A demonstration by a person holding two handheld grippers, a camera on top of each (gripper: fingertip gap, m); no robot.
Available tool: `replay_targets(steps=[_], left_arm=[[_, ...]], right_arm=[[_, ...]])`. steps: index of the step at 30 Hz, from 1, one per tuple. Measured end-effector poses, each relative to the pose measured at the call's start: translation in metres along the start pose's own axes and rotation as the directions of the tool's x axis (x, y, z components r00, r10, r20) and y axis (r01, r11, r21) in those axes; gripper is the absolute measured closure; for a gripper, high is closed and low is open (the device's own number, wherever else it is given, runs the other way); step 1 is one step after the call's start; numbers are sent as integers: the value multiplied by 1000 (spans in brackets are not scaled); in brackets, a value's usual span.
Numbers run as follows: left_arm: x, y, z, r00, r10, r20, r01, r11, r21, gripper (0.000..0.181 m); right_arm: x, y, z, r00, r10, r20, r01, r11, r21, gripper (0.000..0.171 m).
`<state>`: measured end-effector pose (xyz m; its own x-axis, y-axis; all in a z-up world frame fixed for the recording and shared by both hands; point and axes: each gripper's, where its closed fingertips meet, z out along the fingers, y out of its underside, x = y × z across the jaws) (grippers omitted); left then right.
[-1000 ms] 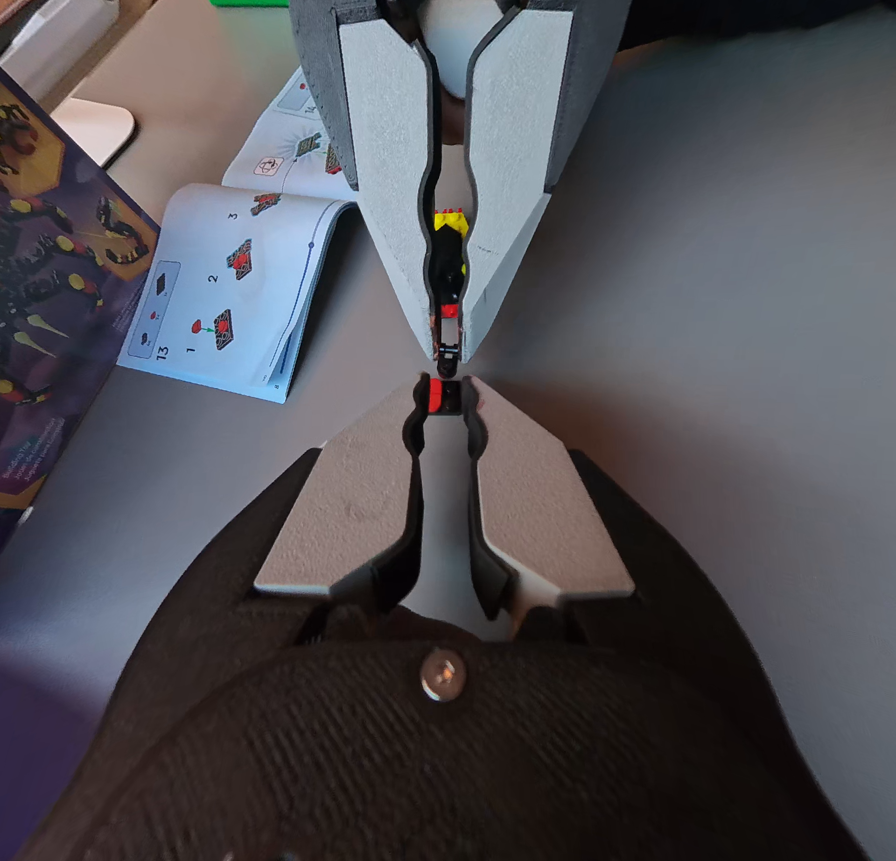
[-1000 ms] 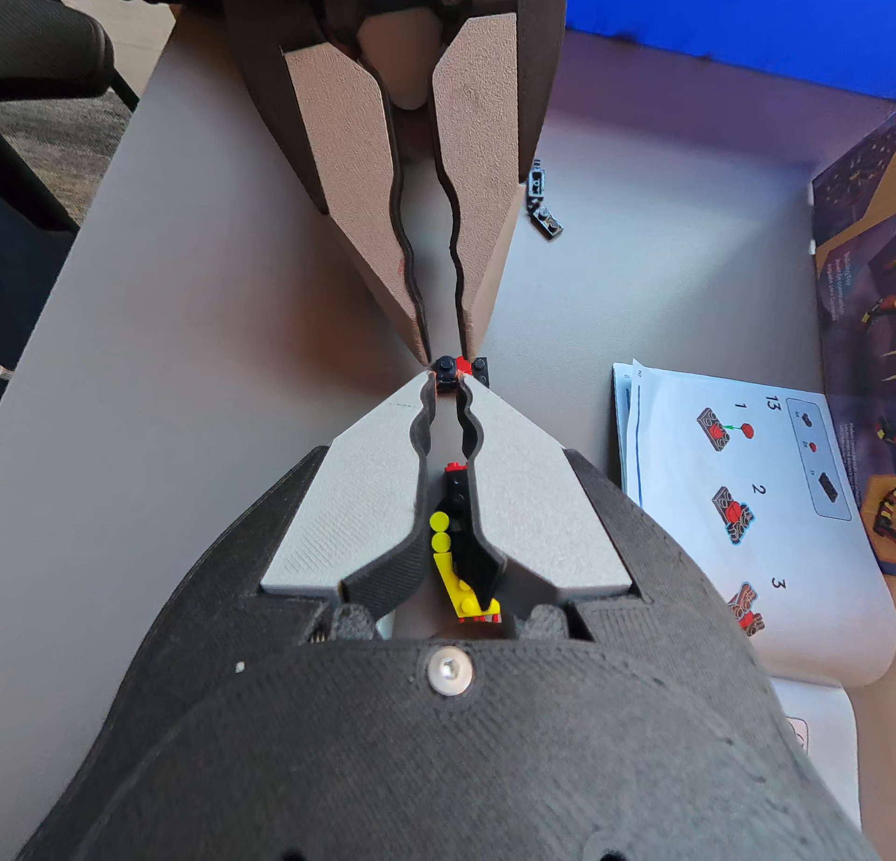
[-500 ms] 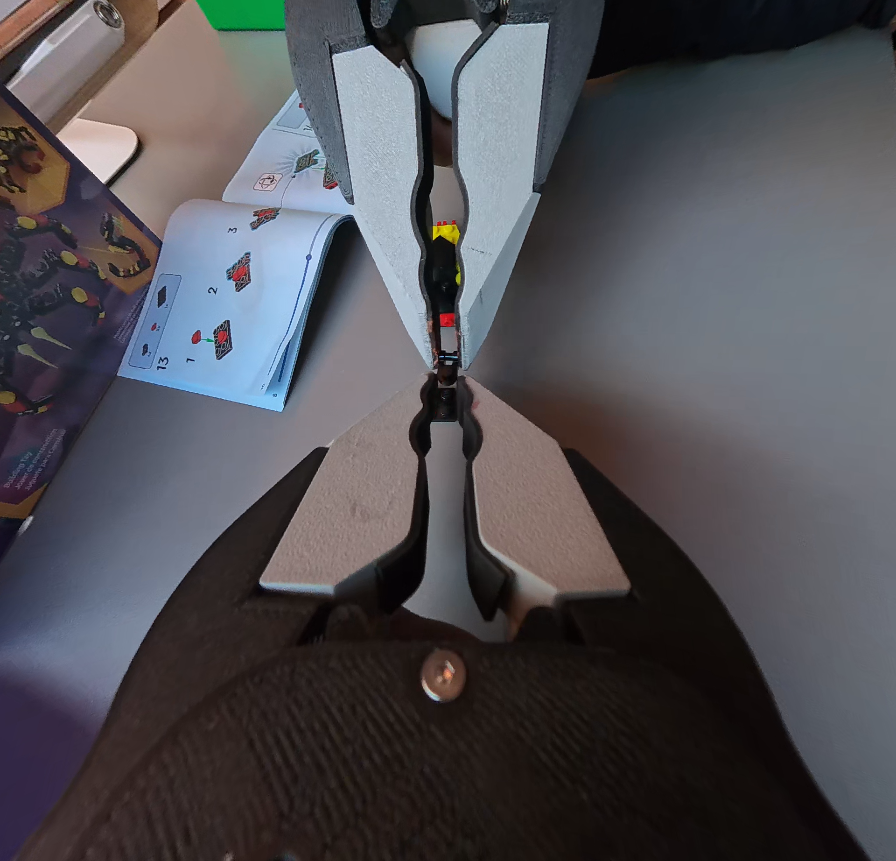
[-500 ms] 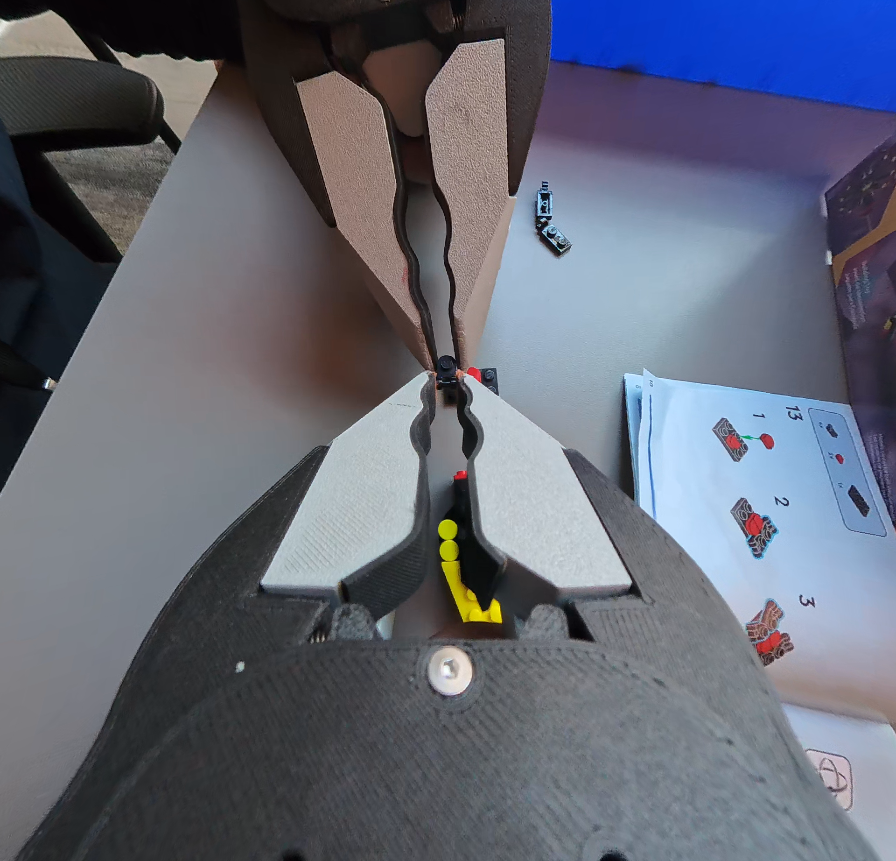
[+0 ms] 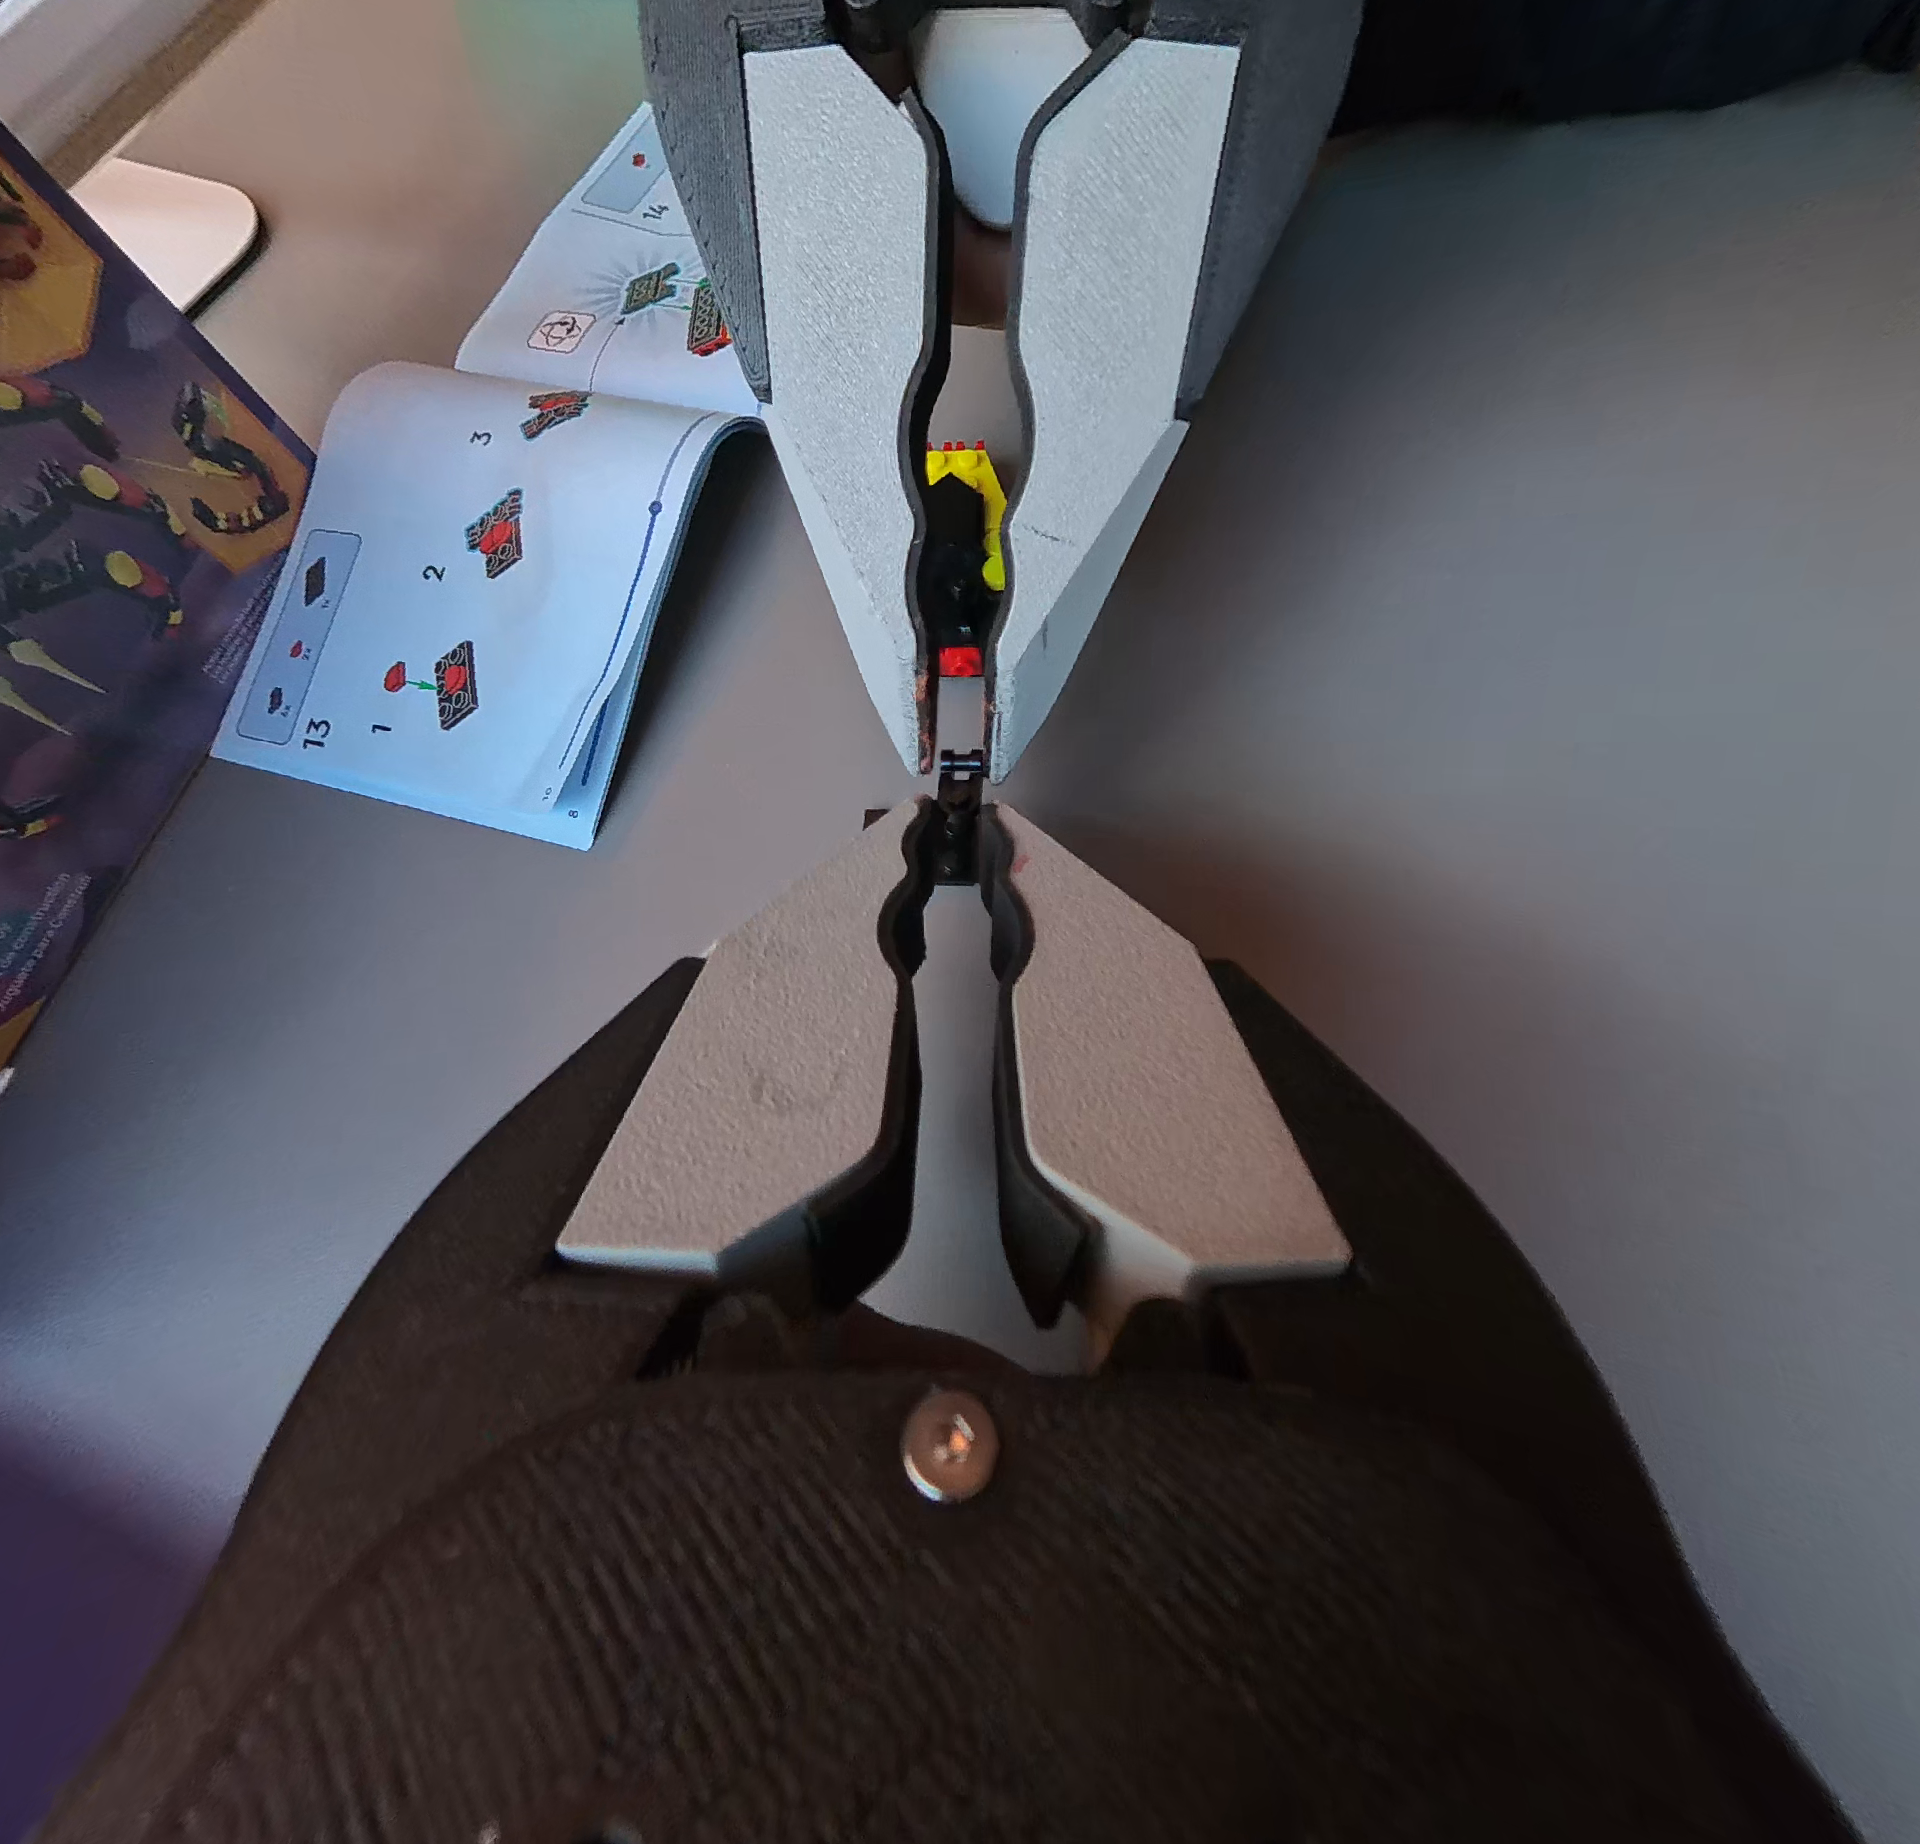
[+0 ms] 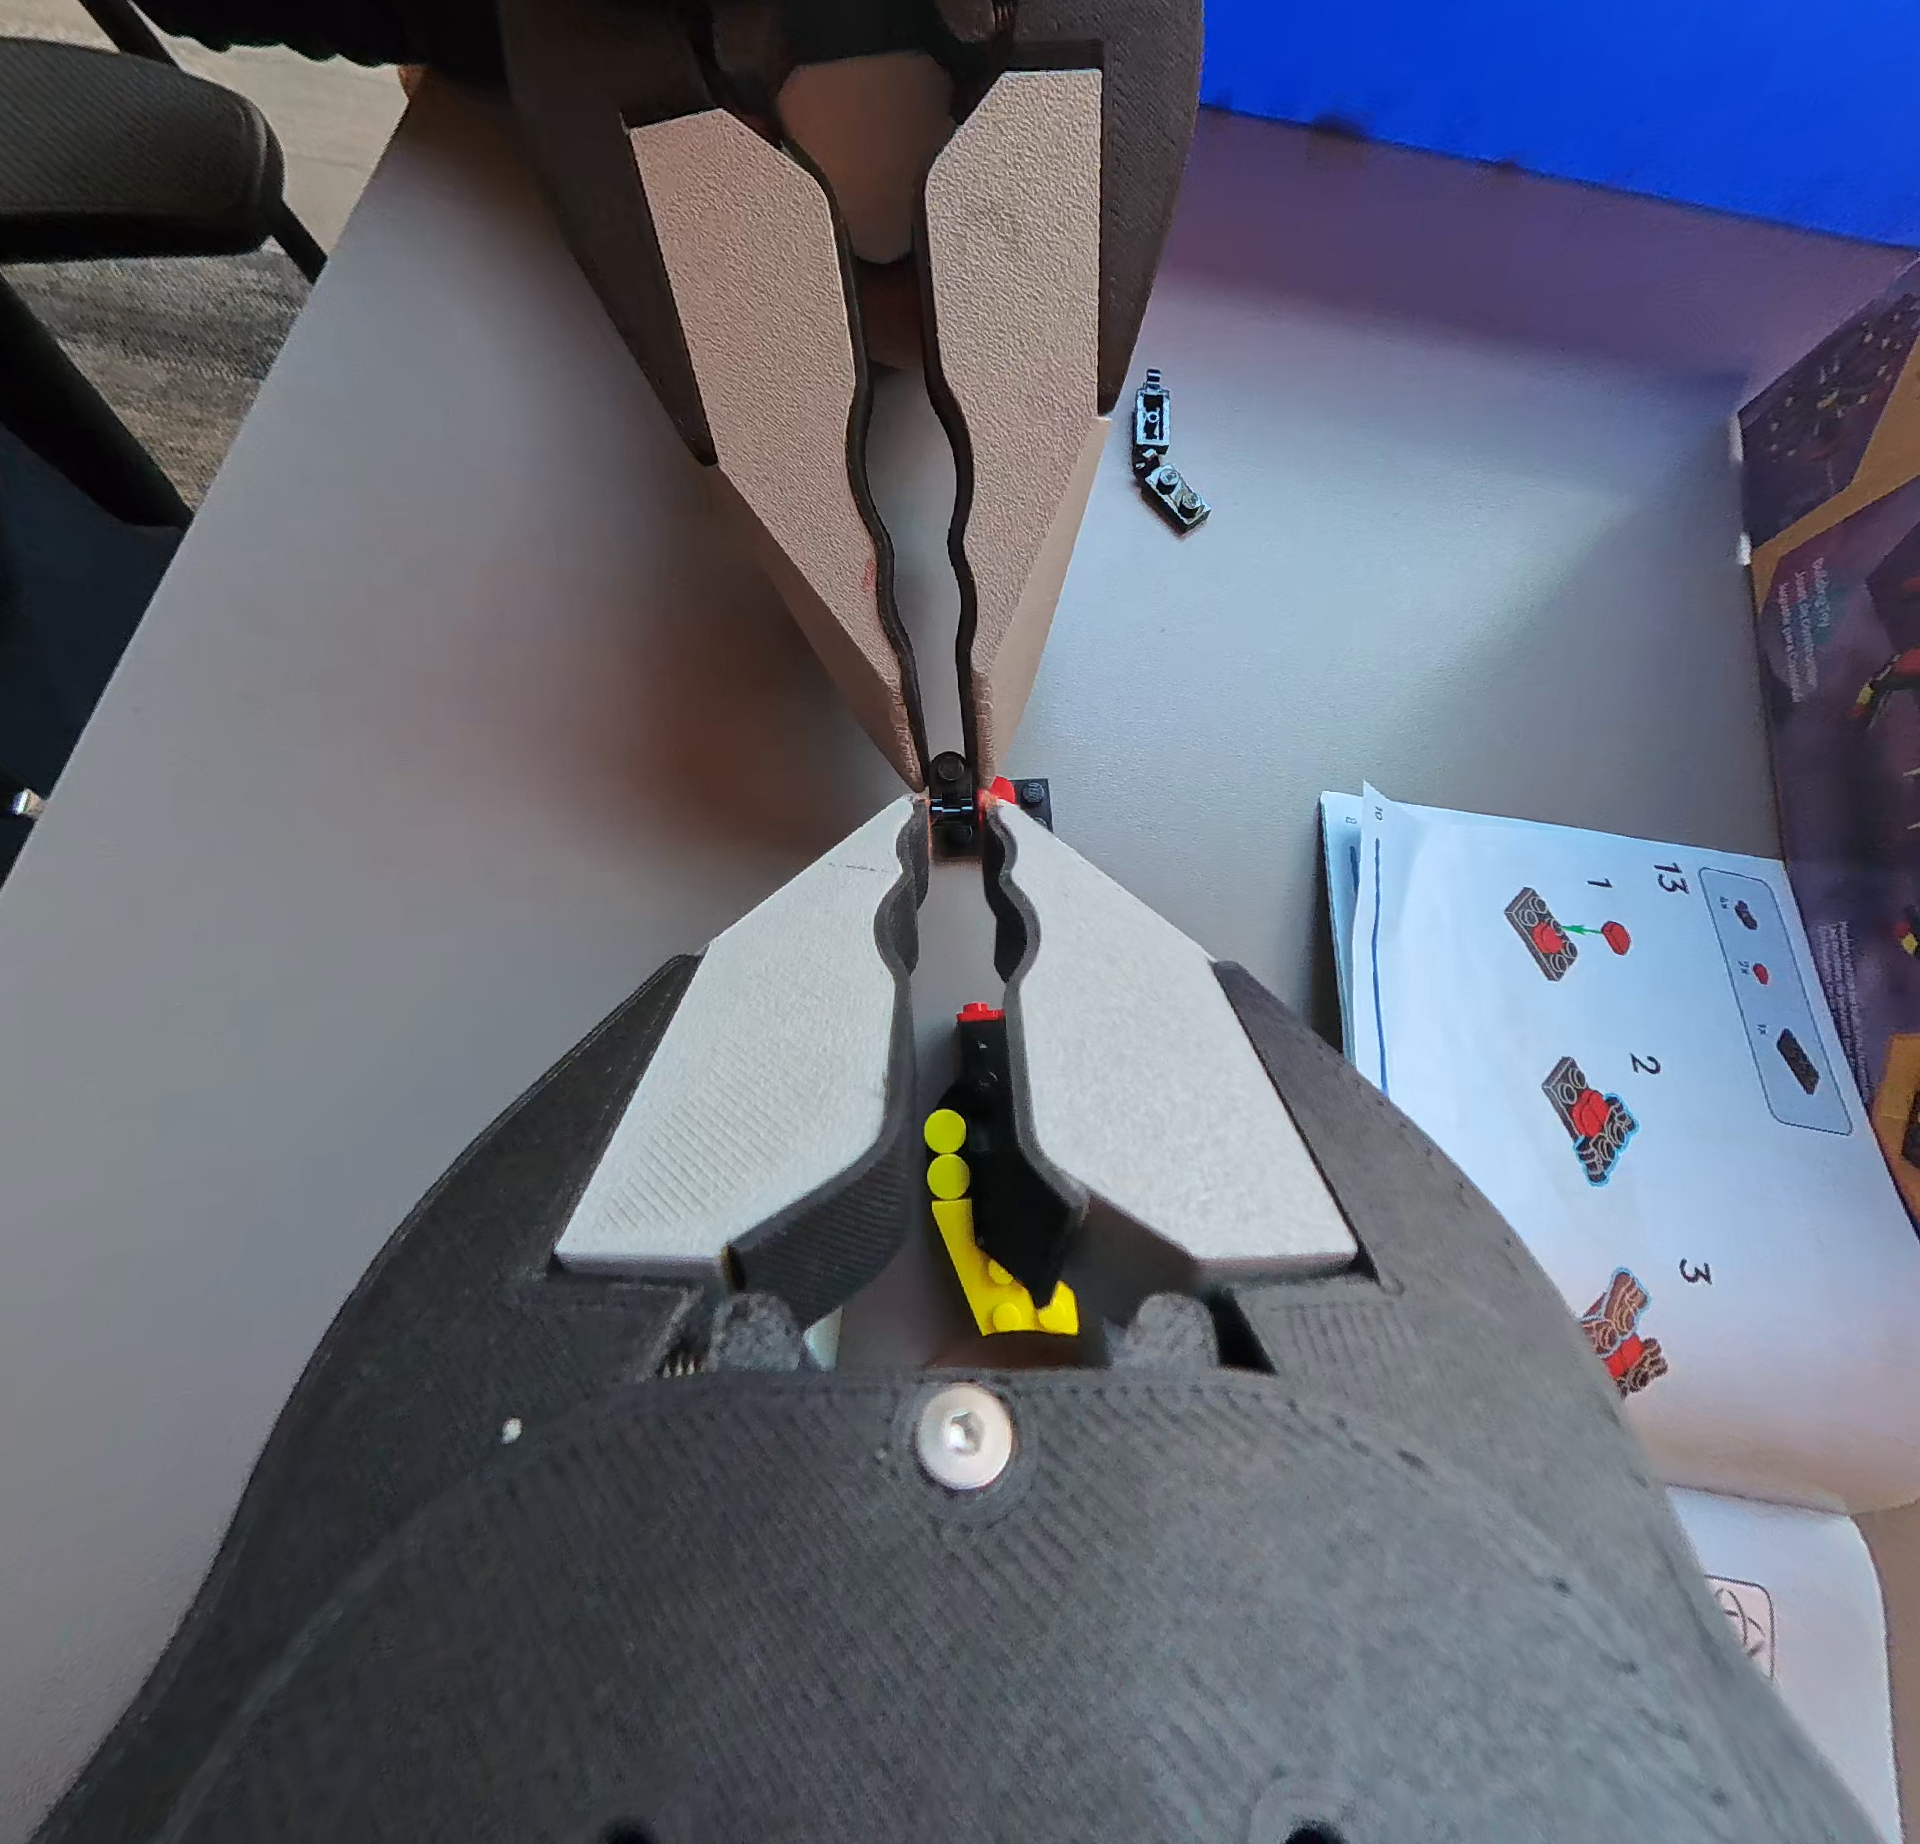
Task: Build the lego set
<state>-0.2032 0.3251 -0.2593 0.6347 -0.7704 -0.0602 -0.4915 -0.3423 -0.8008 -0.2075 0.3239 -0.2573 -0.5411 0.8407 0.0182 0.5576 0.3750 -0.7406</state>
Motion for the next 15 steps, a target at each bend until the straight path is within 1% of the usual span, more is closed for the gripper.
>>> replay_targets(steps=[15], left_arm=[[0, 1, 0, 1000, 3, 2, -3, 1000, -6, 176]], right_arm=[[-1, -2, 0, 1000, 3, 5, -3, 1000, 10, 166]])
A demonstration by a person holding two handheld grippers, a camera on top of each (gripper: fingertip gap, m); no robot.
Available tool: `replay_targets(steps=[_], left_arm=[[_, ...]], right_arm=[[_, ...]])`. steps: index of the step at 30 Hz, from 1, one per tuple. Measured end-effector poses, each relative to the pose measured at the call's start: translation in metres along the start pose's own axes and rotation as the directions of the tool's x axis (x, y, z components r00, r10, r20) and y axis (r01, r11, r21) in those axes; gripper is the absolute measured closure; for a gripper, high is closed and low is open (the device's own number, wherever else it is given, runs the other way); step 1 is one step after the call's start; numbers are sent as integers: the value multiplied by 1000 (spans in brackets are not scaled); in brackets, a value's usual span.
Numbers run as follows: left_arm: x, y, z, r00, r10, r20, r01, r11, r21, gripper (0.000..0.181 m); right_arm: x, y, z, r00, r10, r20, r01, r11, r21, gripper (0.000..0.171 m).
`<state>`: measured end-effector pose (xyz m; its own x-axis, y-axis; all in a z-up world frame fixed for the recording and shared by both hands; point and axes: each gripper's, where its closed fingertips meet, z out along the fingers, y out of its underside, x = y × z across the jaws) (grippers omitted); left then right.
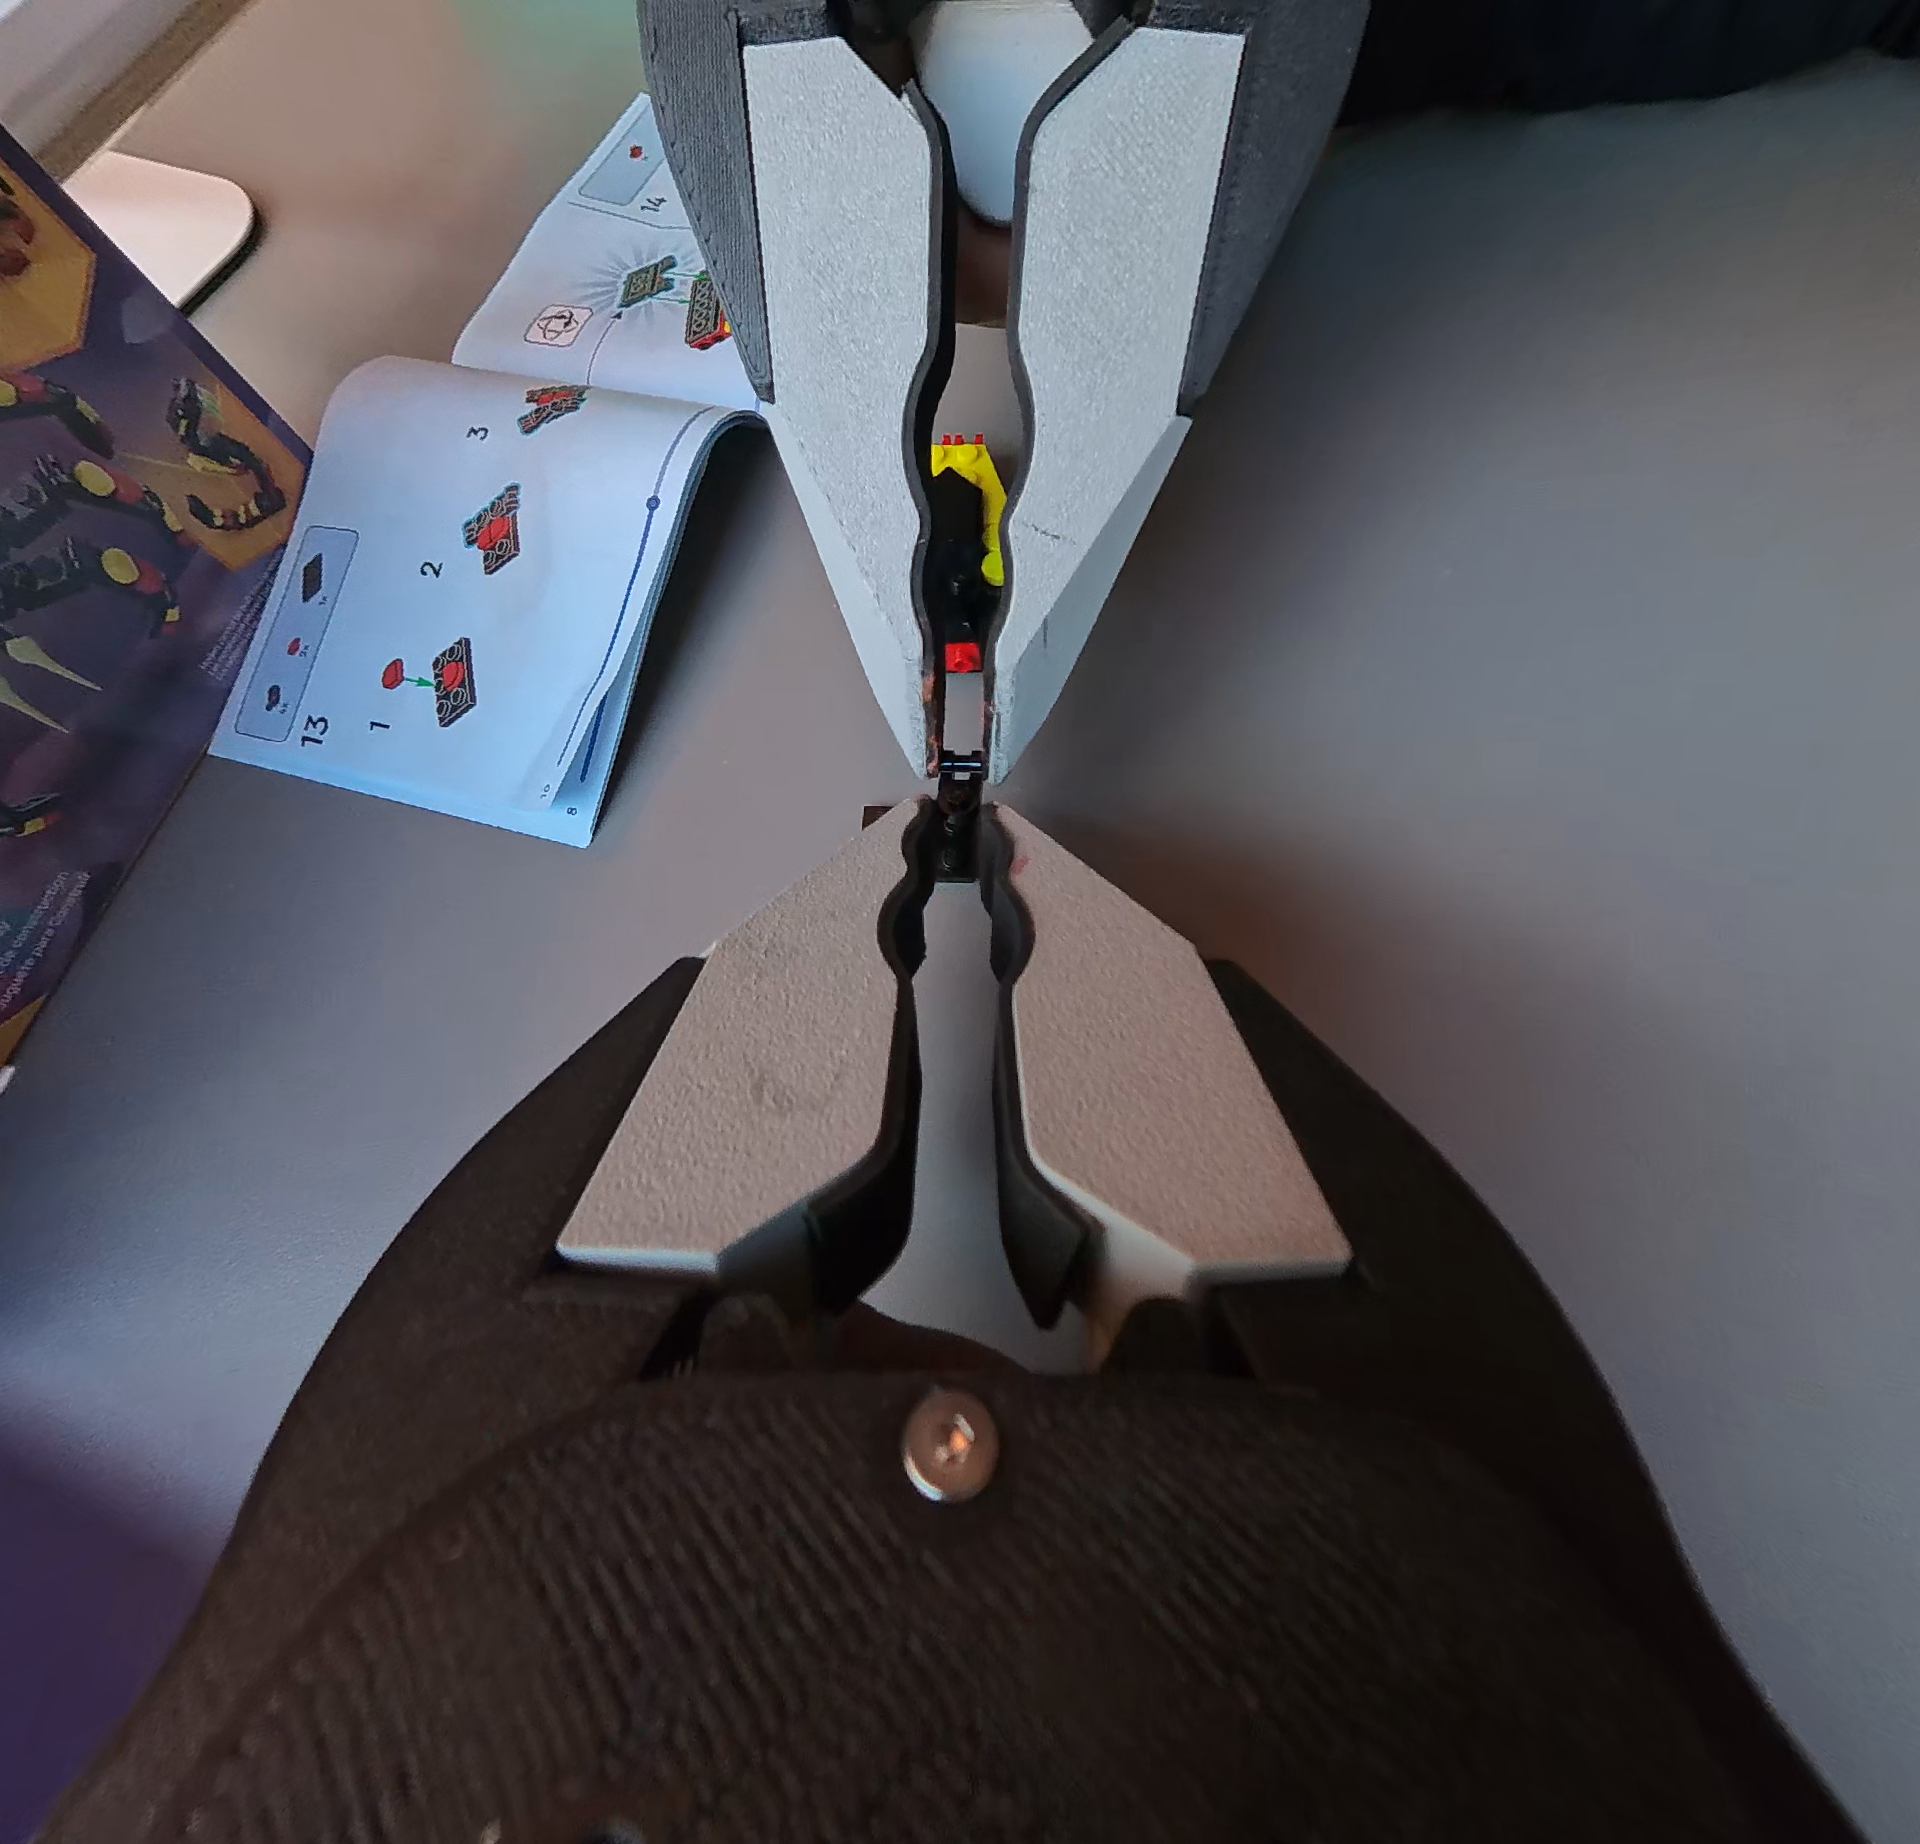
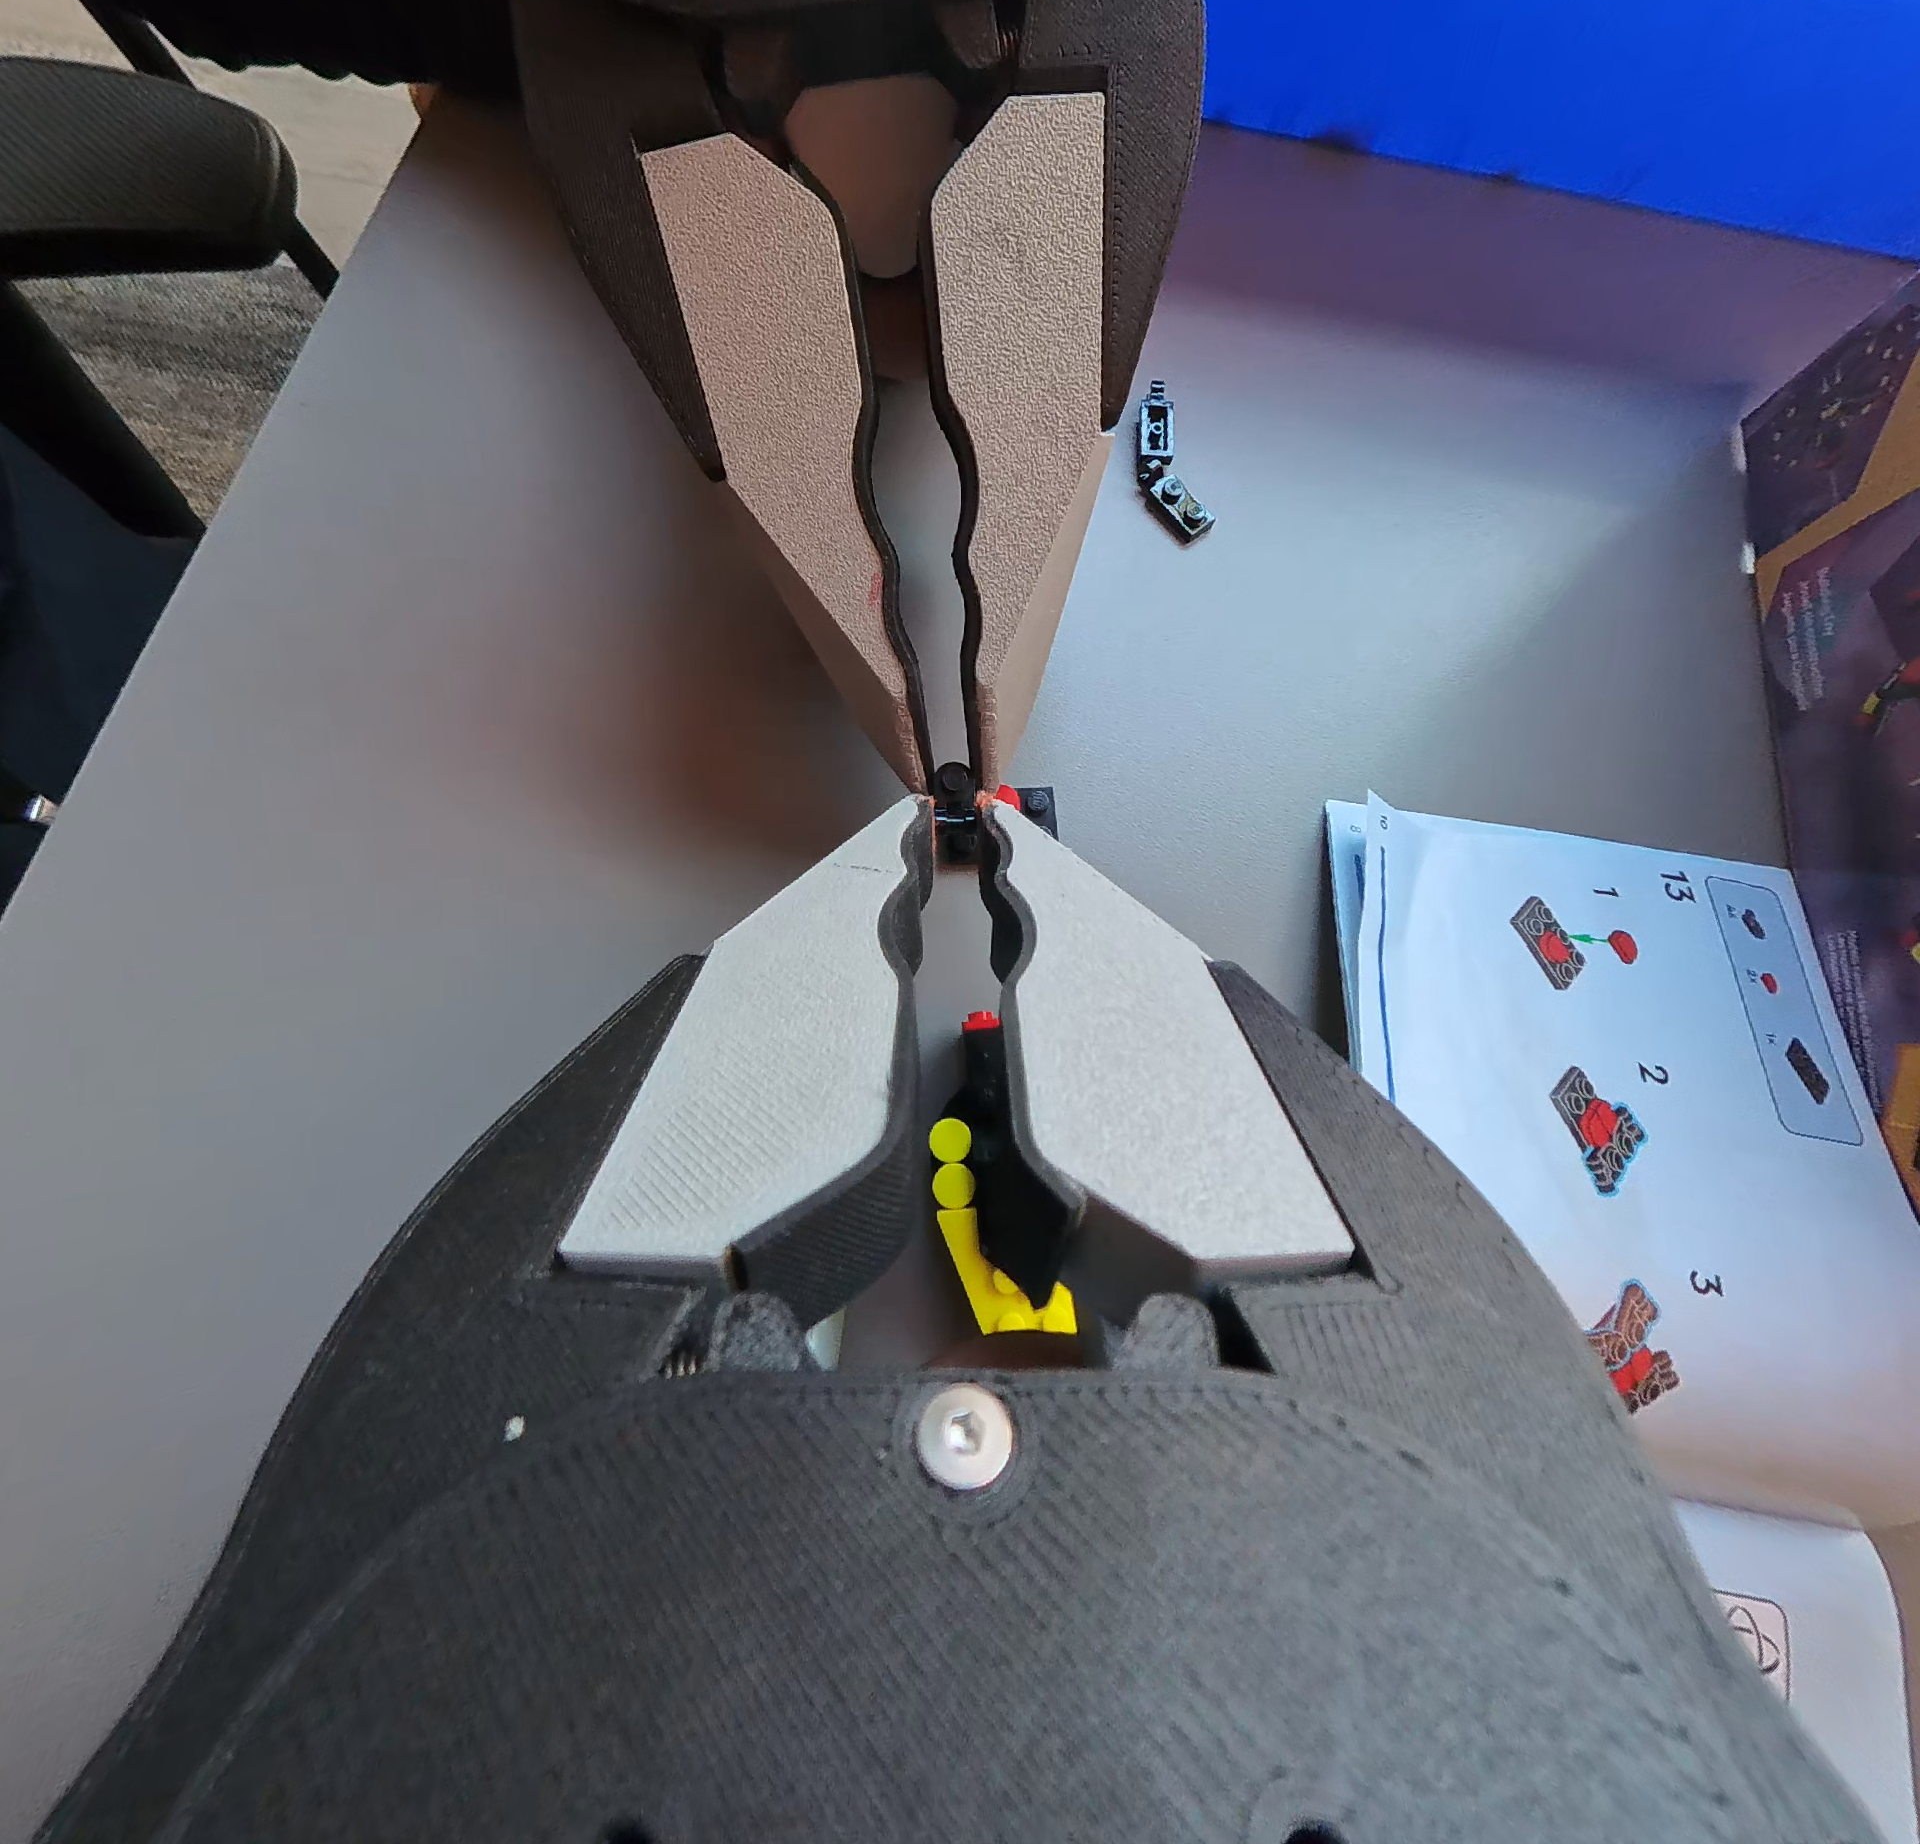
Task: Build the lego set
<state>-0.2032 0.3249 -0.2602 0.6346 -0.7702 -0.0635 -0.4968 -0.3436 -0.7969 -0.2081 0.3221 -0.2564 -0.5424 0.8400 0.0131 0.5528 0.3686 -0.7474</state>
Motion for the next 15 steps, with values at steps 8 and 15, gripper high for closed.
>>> replay_targets(steps=[8, 15], left_arm=[[0, 0, 0, 1000, 1, 1, -1, 1000, -2, 176], [-2, 0, -1, 1000, -20, 8, 20, 1000, 2, 172]], right_arm=[[0, 0, 0, 1000, -2, -2, 2, 1000, -2, 166], [2, 4, 1, 1000, -3, -7, 3, 1000, -15, 166]])
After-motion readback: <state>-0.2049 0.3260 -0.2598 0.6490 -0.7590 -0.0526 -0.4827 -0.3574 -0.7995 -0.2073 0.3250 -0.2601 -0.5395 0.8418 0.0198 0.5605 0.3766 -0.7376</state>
